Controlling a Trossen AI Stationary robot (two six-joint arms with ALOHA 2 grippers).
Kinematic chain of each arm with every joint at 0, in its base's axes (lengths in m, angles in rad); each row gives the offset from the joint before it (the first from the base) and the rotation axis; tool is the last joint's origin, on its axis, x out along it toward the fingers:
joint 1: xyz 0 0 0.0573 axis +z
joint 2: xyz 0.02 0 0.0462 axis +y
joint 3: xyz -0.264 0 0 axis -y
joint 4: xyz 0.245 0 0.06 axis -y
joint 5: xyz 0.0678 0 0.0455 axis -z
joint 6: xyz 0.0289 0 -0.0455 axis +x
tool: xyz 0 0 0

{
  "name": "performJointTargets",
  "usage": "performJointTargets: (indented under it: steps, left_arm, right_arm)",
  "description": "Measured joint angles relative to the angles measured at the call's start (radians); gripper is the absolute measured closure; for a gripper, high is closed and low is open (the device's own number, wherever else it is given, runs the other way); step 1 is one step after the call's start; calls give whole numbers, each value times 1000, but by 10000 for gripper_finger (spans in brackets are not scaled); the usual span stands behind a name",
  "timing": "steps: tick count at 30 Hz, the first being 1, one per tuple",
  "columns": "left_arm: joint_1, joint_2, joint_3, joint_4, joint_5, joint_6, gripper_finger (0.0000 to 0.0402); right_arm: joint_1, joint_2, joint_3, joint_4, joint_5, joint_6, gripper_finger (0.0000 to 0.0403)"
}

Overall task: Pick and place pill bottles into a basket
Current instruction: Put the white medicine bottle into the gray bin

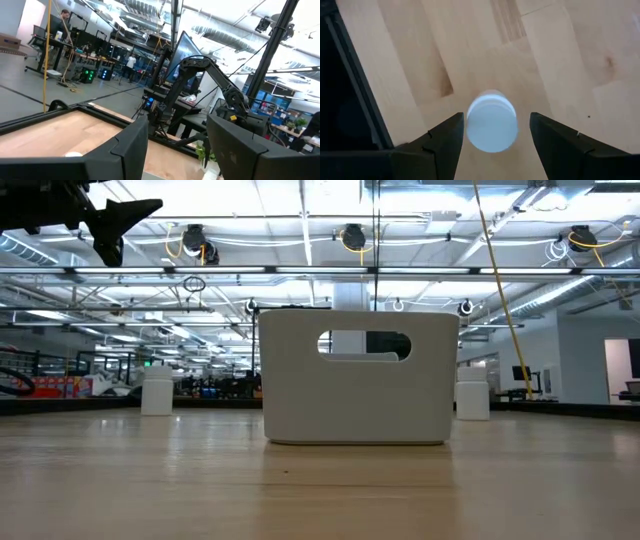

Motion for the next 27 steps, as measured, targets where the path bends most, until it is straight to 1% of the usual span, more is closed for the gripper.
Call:
performJointTargets:
  steps: [5, 10, 13, 20, 25, 27]
  left_arm:
    - [0, 0, 0, 0, 0, 5, 192]
    - [0, 0, 0, -2, 0, 5, 192]
    - [0, 0, 0, -3, 0, 5, 192]
    - [0, 0, 0, -5, 0, 5, 192]
    - [0, 0, 0, -16, 0, 5, 192]
    - [0, 0, 0, -17, 0, 5, 192]
  right_arm:
    - [-2, 0, -64, 82, -28, 13, 181]
    - [-8, -3, -83, 101, -27, 9, 185]
    - [-8, -3, -83, 101, -26, 6, 198]
    - [-8, -4, -83, 101, -42, 8, 251]
    - [-9, -5, -83, 101, -42, 8, 251]
    - [-12, -14, -83, 94, -23, -3, 251]
